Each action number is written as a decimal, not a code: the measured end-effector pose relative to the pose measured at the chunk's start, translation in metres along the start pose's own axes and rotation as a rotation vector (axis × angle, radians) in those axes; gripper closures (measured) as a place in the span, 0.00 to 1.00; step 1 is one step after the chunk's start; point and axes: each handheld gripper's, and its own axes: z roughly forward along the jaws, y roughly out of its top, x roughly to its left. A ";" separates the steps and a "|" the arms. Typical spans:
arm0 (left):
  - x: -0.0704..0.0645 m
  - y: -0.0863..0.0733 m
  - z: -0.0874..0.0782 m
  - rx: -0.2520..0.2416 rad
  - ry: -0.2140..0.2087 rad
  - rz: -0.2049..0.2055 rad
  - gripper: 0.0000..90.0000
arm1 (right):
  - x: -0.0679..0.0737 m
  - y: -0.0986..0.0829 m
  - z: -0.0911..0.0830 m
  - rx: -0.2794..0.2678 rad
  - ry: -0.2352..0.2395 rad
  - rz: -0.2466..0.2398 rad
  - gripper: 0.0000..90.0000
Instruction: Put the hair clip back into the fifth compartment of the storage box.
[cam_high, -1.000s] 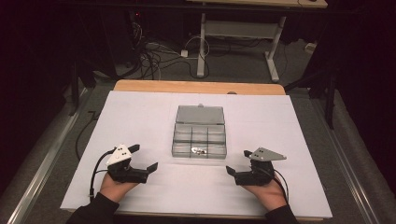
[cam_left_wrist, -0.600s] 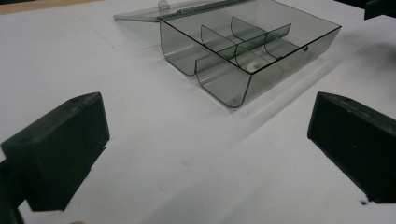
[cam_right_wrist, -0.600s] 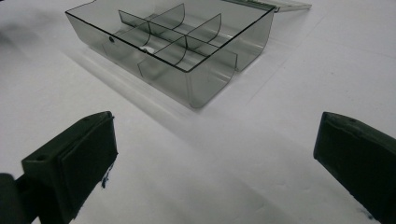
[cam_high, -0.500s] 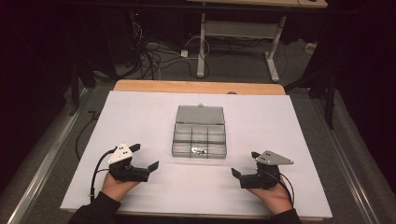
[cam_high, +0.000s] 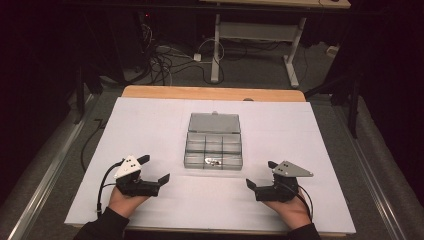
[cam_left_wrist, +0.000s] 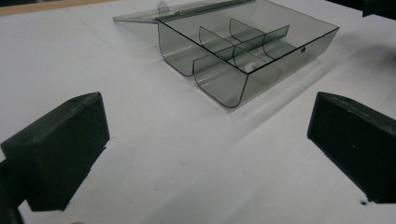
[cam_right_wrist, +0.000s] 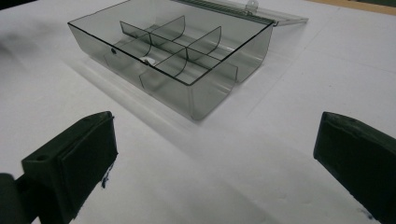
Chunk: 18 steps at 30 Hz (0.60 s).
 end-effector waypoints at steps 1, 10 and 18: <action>0.000 0.000 0.001 0.000 0.001 -0.002 0.00 | -0.001 0.000 0.001 -0.002 -0.003 0.005 0.00; -0.004 0.007 0.010 0.028 -0.032 0.034 0.00 | -0.005 0.004 0.008 -0.001 -0.030 0.005 0.00; -0.004 0.015 0.017 0.039 -0.030 0.019 0.00 | -0.004 0.010 0.011 -0.002 -0.058 -0.012 0.01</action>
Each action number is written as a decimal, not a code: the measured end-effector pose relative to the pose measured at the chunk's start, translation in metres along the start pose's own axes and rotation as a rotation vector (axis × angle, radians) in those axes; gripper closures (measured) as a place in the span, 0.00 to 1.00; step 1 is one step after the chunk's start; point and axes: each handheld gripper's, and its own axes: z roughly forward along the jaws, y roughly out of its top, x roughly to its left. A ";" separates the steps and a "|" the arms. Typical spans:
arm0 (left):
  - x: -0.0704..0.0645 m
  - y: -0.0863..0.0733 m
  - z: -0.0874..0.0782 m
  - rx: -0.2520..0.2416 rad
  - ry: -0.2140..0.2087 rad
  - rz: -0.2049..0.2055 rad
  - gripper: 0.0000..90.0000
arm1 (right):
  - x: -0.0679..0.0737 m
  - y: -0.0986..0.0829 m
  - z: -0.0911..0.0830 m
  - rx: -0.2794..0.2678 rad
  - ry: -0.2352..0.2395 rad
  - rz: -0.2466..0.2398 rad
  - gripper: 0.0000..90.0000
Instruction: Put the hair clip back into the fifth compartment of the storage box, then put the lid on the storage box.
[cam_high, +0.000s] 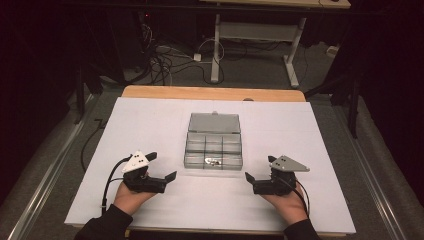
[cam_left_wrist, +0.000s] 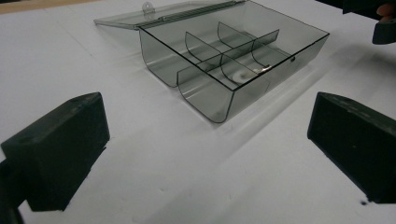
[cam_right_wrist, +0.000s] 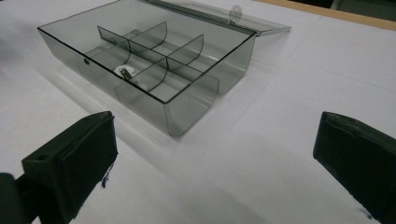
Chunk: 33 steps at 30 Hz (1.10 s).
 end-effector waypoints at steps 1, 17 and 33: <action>0.001 0.001 0.001 0.000 0.001 -0.005 0.00 | 0.000 0.001 0.001 -0.003 0.005 0.006 0.01; 0.006 0.029 0.035 -0.012 -0.021 0.001 0.00 | 0.001 0.016 0.022 -0.002 0.019 -0.003 0.00; 0.011 0.022 0.042 0.036 -0.035 -0.019 0.00 | -0.009 0.040 0.051 0.022 -0.008 0.015 0.00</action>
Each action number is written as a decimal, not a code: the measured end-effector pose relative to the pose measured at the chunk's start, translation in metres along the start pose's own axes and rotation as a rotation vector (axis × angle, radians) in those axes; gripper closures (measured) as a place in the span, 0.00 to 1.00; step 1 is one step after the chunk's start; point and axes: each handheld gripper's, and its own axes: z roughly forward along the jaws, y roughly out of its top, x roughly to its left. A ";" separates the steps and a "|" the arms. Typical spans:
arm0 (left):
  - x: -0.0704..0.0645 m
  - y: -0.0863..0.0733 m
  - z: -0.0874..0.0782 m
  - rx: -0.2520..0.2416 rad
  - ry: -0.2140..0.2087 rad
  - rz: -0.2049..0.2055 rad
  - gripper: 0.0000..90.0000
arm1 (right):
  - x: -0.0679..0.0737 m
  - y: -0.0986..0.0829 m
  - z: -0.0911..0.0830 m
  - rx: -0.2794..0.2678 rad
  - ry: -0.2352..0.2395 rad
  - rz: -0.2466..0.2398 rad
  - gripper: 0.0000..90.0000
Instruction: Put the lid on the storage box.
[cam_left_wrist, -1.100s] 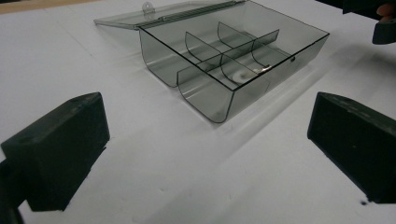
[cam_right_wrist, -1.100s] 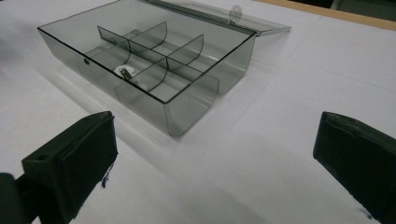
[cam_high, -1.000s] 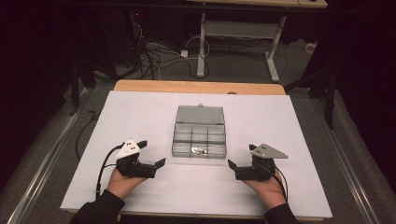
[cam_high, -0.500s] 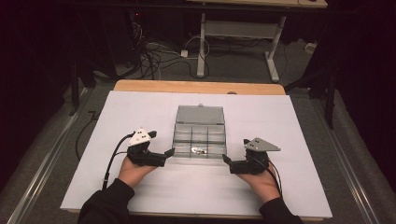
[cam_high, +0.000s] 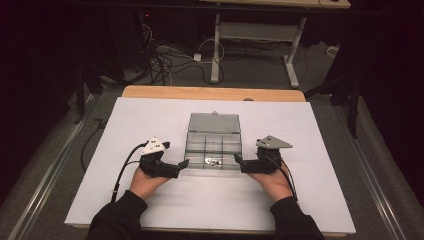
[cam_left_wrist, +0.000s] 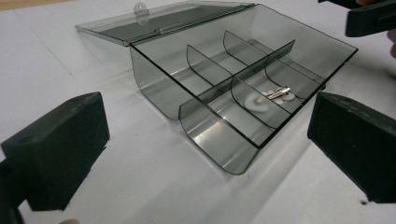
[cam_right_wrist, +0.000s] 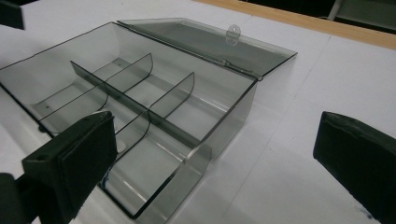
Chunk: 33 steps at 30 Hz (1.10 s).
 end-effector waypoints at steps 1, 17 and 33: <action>0.000 -0.001 -0.002 -0.002 0.000 0.001 0.00 | -0.001 0.001 0.001 0.003 0.001 -0.002 0.01; 0.002 -0.008 -0.015 -0.013 0.000 0.011 0.00 | -0.010 0.026 0.027 0.053 -0.010 0.043 0.05; 0.007 -0.008 -0.013 -0.016 0.007 0.011 0.00 | -0.021 0.043 0.059 0.119 0.006 0.080 0.13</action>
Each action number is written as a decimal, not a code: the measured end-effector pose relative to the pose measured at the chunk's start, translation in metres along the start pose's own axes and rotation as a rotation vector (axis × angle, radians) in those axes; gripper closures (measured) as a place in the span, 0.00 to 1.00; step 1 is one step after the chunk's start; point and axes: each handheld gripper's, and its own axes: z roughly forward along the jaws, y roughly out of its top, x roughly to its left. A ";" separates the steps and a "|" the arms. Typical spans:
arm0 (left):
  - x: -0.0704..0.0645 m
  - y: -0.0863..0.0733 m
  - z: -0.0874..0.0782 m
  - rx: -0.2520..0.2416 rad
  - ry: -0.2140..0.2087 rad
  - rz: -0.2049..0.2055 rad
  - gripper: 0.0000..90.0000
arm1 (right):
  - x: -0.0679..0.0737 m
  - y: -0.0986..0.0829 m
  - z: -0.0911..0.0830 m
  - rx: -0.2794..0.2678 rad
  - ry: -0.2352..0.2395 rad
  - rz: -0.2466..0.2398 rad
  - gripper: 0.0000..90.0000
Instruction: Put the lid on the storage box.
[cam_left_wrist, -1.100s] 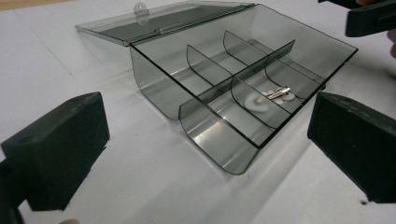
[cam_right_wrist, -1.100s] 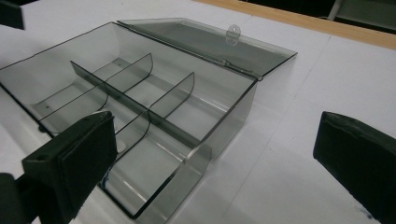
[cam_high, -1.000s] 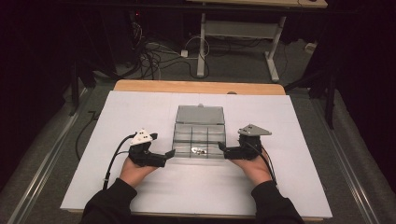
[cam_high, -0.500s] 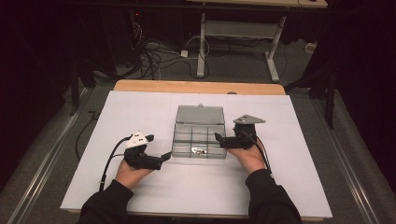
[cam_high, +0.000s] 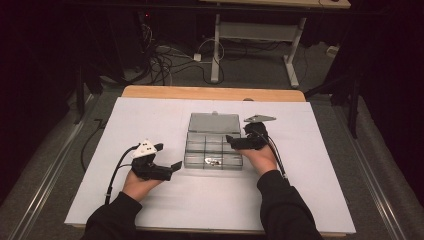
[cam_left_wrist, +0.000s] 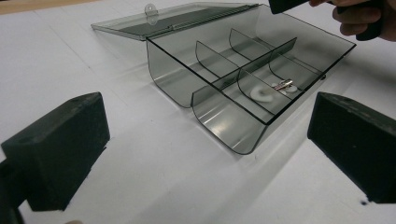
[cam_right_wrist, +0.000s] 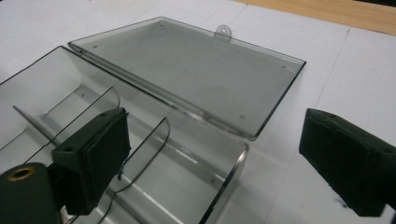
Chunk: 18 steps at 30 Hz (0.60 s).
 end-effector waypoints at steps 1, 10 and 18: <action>-0.001 0.000 0.001 0.005 -0.001 0.002 0.00 | -0.002 0.001 0.001 -0.001 -0.001 0.007 0.14; -0.002 -0.002 0.000 0.026 0.006 0.016 0.00 | -0.016 0.013 0.012 0.002 -0.004 0.042 0.22; -0.003 -0.003 -0.002 0.022 0.005 0.012 0.00 | -0.021 0.024 0.030 0.051 0.007 0.075 0.23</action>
